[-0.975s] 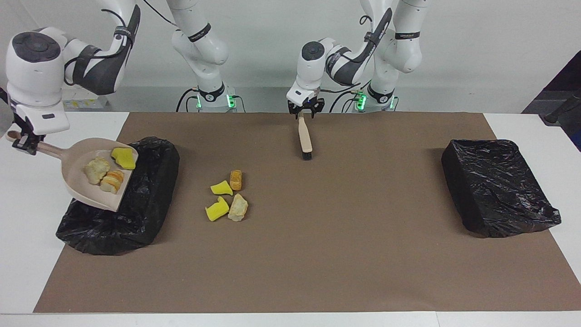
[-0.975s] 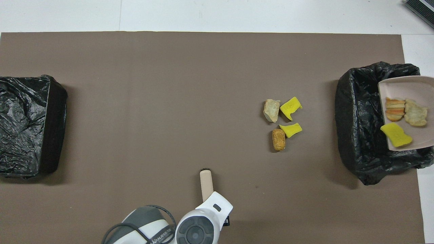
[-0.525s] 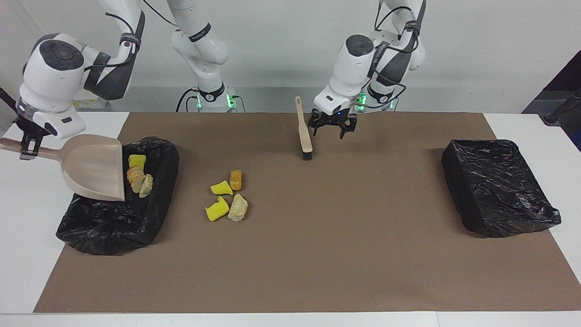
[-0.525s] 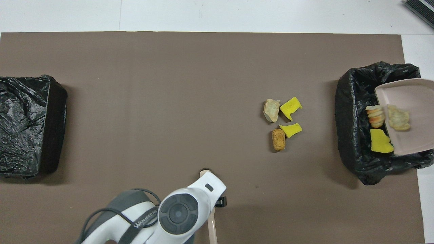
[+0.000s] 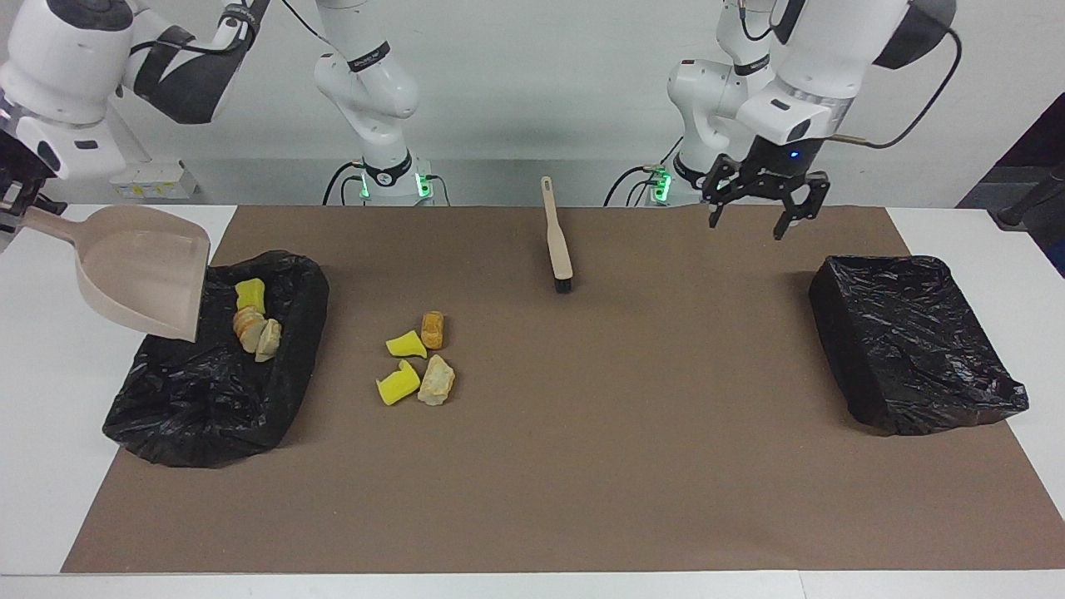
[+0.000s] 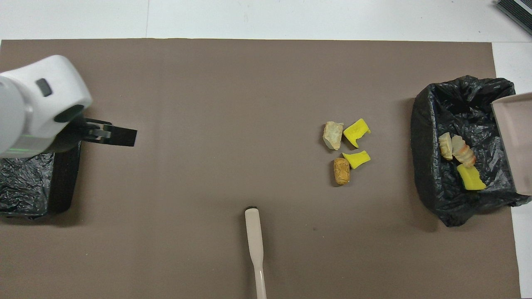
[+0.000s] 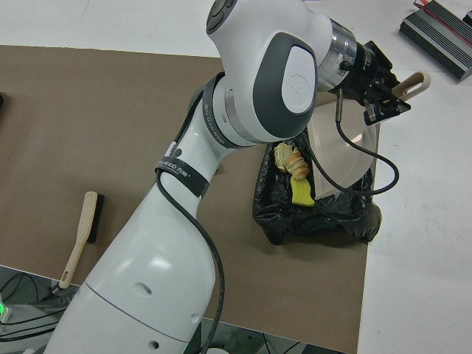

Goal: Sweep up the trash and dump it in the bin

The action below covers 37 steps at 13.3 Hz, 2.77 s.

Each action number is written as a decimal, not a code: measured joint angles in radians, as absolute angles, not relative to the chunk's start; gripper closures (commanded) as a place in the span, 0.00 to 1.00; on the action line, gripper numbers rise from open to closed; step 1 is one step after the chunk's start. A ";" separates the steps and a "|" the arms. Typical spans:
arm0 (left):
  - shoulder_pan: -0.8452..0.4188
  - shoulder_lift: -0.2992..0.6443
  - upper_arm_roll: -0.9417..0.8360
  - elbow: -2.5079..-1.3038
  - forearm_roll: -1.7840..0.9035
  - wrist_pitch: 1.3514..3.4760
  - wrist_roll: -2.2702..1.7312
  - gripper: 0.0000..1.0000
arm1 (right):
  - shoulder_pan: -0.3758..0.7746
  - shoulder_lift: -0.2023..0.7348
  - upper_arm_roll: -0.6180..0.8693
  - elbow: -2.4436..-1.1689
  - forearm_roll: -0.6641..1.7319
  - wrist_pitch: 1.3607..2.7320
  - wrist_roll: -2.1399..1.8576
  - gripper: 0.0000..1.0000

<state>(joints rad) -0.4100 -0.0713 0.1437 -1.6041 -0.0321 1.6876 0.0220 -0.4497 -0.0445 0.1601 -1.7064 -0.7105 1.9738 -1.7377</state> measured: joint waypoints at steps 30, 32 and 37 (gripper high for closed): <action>-0.188 -0.065 0.153 -1.438 -0.031 1.441 0.159 0.00 | 0.484 0.483 0.189 -1.633 -0.052 2.144 0.677 0.85; -0.188 -0.065 0.153 -1.438 -0.031 1.441 0.159 0.00 | 0.485 0.490 0.188 -1.634 -0.052 2.140 0.677 0.00; -0.188 -0.065 0.153 -1.438 -0.031 1.440 0.158 0.00 | 0.485 0.455 0.186 -1.621 -0.049 2.047 0.676 0.00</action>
<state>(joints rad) -0.1883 -0.0654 0.1535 -1.4378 -0.0309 1.4401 0.1582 0.4847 0.4551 0.1855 -1.6212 -0.0492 2.0467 0.6763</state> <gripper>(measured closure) 0.000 0.141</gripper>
